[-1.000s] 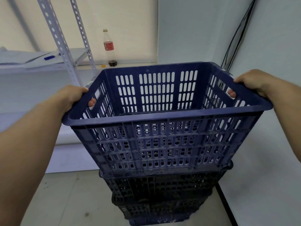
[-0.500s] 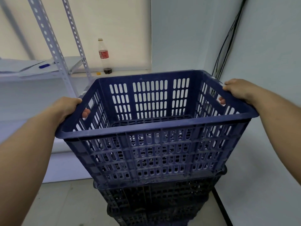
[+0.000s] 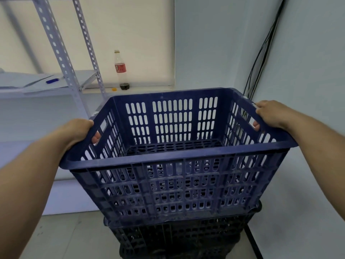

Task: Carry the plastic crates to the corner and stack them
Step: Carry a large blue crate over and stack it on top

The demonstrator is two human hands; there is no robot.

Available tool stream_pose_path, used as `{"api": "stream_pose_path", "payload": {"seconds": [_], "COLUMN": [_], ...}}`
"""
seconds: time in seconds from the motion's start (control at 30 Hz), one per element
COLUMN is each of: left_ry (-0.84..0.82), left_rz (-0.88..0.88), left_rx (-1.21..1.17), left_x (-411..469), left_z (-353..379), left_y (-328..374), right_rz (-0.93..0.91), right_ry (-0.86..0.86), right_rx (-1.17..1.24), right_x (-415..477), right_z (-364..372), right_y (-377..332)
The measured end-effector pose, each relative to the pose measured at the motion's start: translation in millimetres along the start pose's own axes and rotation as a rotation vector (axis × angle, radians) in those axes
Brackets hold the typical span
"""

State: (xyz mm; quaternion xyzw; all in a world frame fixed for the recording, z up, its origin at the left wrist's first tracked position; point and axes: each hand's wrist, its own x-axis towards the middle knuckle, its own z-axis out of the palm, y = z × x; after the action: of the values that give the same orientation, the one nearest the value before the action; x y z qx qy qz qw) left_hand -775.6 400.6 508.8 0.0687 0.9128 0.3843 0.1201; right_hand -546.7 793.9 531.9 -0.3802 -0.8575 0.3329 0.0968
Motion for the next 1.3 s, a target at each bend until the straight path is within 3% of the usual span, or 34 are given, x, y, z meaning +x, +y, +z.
{"api": "stream_pose_path", "payload": {"seconds": [1.1, 1.3], "left_ry": [0.008, 0.007], "left_rz": [0.004, 0.018], "left_rx": [-0.042, 0.104], "left_x": [13.6, 12.3], "left_z": [-1.1, -2.9], "left_y": [-6.1, -2.7], "right_rz": [0.014, -0.030], "right_ry": [0.000, 0.075], "right_rx": [-0.021, -0.302], "right_x": [6.7, 8.0], "right_z": [2.0, 4.4], "right_y": [0.5, -0.7]}}
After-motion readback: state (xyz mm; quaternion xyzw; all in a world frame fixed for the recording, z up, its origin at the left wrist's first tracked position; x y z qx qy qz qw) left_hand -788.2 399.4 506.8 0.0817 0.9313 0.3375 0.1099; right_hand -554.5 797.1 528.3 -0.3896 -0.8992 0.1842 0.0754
